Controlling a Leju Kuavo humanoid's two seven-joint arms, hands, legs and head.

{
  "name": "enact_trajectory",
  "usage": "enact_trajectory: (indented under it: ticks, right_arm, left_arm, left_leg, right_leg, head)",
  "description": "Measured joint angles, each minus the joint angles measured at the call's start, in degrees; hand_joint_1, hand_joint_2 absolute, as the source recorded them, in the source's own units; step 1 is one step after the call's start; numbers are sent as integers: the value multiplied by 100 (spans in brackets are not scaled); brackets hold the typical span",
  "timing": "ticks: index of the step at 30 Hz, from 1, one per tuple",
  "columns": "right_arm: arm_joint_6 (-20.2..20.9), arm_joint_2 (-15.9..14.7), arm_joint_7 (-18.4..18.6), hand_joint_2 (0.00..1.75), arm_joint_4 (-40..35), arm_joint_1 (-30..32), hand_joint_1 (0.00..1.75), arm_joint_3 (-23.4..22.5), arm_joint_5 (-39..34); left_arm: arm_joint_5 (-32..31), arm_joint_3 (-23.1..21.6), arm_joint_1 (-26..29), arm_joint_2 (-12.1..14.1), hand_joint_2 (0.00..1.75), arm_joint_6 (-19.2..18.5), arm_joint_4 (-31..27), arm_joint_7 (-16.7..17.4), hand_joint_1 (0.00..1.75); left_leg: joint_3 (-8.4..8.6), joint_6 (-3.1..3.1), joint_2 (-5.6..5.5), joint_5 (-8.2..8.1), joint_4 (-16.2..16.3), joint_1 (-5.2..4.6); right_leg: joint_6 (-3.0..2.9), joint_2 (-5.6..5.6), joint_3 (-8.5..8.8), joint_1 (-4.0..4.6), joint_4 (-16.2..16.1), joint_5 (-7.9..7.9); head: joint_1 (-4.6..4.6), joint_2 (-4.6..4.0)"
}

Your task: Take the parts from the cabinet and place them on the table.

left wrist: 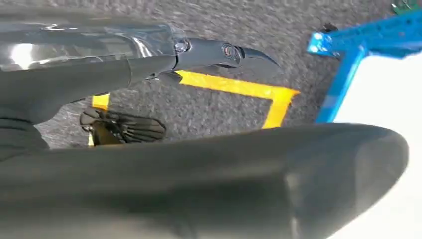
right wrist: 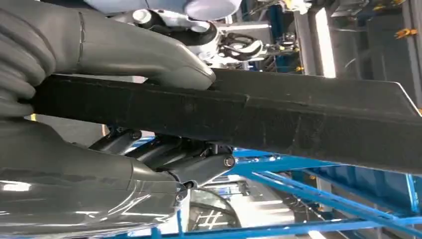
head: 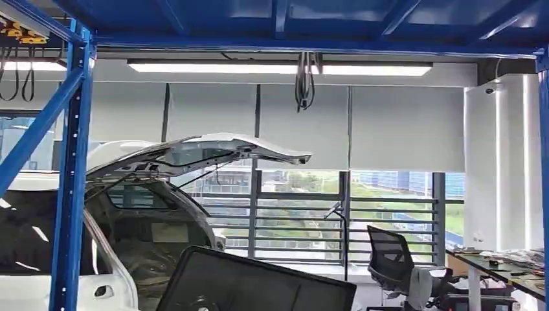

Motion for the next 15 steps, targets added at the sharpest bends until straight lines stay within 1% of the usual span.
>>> enact_trajectory:
  ticks: [3, 4, 5, 6, 7, 8, 9, 10, 11, 12, 13, 14, 15]
  right_arm:
    - [-55, -48, -9, 175, -33, -4, 175, 159, 33]
    - [-63, -66, -22, 175, -44, -7, 175, 179, 61]
    - [-88, -94, -57, 175, -55, -13, 175, 188, 121]
    - [-98, -129, -105, 175, -61, -32, 175, 194, 184]
    - [-127, -172, -151, 175, -66, -33, 175, 201, 268]
    - [-151, -214, -179, 175, -66, -26, 175, 207, 335]
    - [-160, -266, -203, 175, -65, -15, 175, 216, 372]
    - [-166, -314, -221, 175, -66, -7, 175, 225, 380]
    - [-175, -348, -234, 175, -63, -7, 175, 231, 394]
    - [-190, -384, -253, 175, -66, -9, 175, 238, 406]
    - [-195, -406, -267, 175, -66, -12, 175, 242, 415]
    - [-203, -424, -278, 175, -63, -16, 175, 242, 428]
    - [-205, -455, -304, 175, -55, -20, 175, 249, 435]
  left_arm:
    - [2, 120, 56, 48, 175, 37, 0, 109, 0]
    - [2, 153, 64, 54, 175, 37, 0, 135, 0]
    - [0, 183, 76, 54, 175, 41, 0, 157, 0]
    - [-2, 210, 84, 61, 175, 55, 0, 181, 0]
    - [-28, 238, 92, 65, 175, 74, 0, 225, 0]
    - [-55, 253, 101, 76, 175, 87, 0, 282, 0]
    - [-74, 277, 112, 85, 175, 105, 0, 369, 0]
    - [-101, 308, 128, 98, 175, 124, 0, 443, 0]
    - [-103, 337, 147, 103, 175, 140, 0, 514, 0]
    - [-109, 362, 168, 111, 175, 140, 0, 592, 0]
    - [-111, 384, 183, 122, 175, 146, 0, 649, 0]
    - [-120, 404, 199, 124, 175, 159, 0, 697, 0]
    - [-146, 428, 203, 142, 175, 183, 0, 739, 0]
  left_leg:
    - [-1, 3, 0, 1, -7, -13]
    - [27, 23, 3, 20, -59, 28]
    - [48, 33, 3, 30, -86, 45]
    - [50, 38, 6, 29, -87, 52]
    - [51, 39, 7, 29, -85, 52]
    - [50, 39, 8, 25, -84, 51]
    - [50, 37, 7, 21, -82, 50]
    - [61, 35, 5, 11, -81, 51]
    - [82, 21, 1, -3, -80, 53]
    - [120, -4, -6, -25, -80, 59]
    - [168, -24, -10, -54, -79, 65]
    - [201, -59, -10, -86, -82, 72]
    - [194, -90, -11, -99, -76, 43]
  right_leg:
    - [15, 0, -1, -15, -11, 6]
    - [37, 0, 4, 0, 1, -23]
    - [44, 6, -23, -10, 114, -92]
    - [52, 7, -185, -13, 423, -248]
    - [55, 8, -447, -26, 897, -455]
    - [57, 8, -744, -29, 1406, -630]
    - [59, 8, -981, -30, 1781, -700]
    - [61, 7, -1115, -31, 1919, -641]
    - [56, 7, -1112, -31, 1769, -431]
    - [50, 7, -975, -31, 1342, -103]
    - [34, 7, -791, -30, 842, 220]
    - [15, 7, -645, -28, 393, 434]
    - [-6, 22, -612, 20, 371, 392]
  head:
    - [0, 0]
    - [0, 0]
    - [0, 0]
    - [0, 0]
    - [0, 0]
    - [0, 0]
    - [0, 0]
    - [0, 0]
    - [0, 0]
    - [0, 0]
    - [0, 0]
    - [0, 0]
    - [-6, 0]
